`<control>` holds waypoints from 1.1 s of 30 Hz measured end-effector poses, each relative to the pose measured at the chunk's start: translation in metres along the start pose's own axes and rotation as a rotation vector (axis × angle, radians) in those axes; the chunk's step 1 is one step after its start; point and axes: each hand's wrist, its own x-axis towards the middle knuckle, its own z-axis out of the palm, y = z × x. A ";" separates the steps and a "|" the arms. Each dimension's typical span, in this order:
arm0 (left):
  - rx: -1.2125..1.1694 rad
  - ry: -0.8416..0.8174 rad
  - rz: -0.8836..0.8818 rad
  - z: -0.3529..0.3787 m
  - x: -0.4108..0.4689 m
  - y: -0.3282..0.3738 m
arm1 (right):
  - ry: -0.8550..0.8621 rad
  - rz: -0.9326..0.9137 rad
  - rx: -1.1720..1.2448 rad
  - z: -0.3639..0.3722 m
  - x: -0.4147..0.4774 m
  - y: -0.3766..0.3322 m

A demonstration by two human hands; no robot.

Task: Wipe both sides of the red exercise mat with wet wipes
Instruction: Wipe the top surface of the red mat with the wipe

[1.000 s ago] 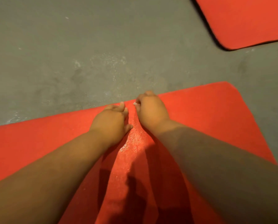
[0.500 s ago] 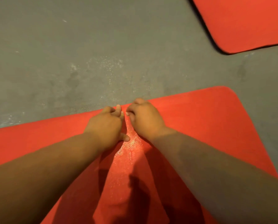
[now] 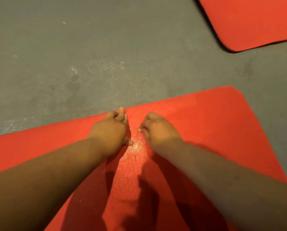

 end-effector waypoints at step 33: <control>-0.094 -0.169 -0.095 0.006 -0.017 0.056 | 0.169 0.145 -0.057 -0.033 -0.050 0.074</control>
